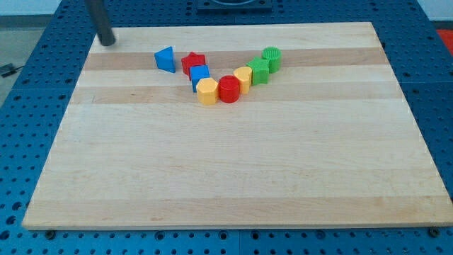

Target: Place the blue triangle above the red star

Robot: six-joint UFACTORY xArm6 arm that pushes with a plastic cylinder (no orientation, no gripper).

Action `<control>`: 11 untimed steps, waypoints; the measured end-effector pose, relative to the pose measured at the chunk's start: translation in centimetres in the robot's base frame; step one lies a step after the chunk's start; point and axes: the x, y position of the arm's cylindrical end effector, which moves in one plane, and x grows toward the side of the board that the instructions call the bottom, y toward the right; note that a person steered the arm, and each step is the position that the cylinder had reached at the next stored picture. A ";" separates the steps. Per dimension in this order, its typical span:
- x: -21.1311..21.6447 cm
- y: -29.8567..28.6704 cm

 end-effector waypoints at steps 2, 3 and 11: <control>5.1 0.9; 6.9 2.2; 5.3 12.8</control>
